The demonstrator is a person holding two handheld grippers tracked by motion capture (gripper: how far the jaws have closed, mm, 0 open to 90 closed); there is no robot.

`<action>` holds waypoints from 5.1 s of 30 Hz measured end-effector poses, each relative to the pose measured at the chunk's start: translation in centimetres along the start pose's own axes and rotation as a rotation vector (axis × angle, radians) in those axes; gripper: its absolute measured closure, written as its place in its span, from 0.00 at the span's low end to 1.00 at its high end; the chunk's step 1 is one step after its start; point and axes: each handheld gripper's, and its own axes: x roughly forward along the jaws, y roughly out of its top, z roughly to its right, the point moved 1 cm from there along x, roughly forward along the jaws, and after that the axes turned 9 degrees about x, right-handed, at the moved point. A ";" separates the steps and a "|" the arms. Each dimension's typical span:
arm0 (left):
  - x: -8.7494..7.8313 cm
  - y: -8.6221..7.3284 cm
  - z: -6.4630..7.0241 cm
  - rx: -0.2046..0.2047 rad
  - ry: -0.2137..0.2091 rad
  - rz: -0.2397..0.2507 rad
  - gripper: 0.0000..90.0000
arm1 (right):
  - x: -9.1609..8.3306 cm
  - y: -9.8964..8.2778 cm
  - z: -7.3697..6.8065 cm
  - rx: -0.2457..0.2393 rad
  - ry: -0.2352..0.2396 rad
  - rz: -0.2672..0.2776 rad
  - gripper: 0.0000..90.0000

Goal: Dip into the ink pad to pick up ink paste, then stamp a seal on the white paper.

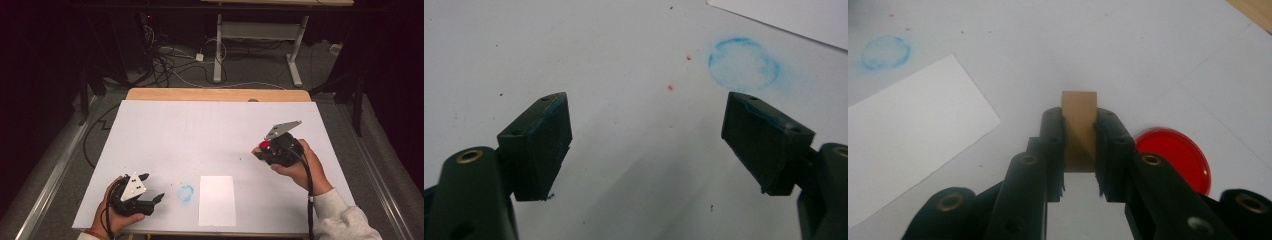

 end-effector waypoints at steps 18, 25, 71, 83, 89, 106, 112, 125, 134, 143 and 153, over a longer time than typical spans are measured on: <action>0.1 0.0 0.2 0.014 0.002 -0.018 0.22 | 0.2 0.0 -4.2 -0.096 0.081 0.043 0.85; -0.1 -0.1 0.2 0.013 0.011 -0.019 0.22 | 0.3 -0.2 -4.9 -0.115 0.104 0.051 0.85; 0.0 -0.1 0.3 0.041 0.010 -0.027 0.22 | 2.6 -1.0 -10.1 -0.241 0.186 -0.027 0.85; 0.2 -0.3 -0.1 0.027 0.002 -0.024 0.22 | 4.2 -1.2 -11.6 -0.290 0.198 -0.114 0.85; 0.3 -0.2 -0.2 0.029 0.000 -0.017 0.22 | 4.8 -1.5 -12.0 -0.295 0.199 -0.130 0.85; 0.2 -0.3 -0.1 0.031 -0.001 -0.022 0.22 | 5.8 -1.3 -12.2 -0.338 0.196 -0.210 0.85; 0.1 -0.4 -0.1 0.025 -0.001 -0.025 0.22 | 6.8 -0.9 -12.6 -0.379 0.192 -0.267 0.85; 0.2 -0.3 0.2 0.040 0.000 -0.040 0.22 | 8.6 -0.8 -12.9 -0.451 0.184 -0.406 0.85; 0.0 -0.3 0.3 0.038 0.007 -0.031 0.22 | 8.8 -0.6 -12.9 -0.458 0.189 -0.427 0.86; 0.0 -0.1 0.3 0.038 0.012 -0.026 0.23 | 8.8 -0.8 -13.1 -0.467 0.172 -0.420 0.86; 0.2 -0.1 0.4 0.039 0.008 -0.034 0.23 | 8.7 -0.9 -13.1 -0.468 0.169 -0.412 0.86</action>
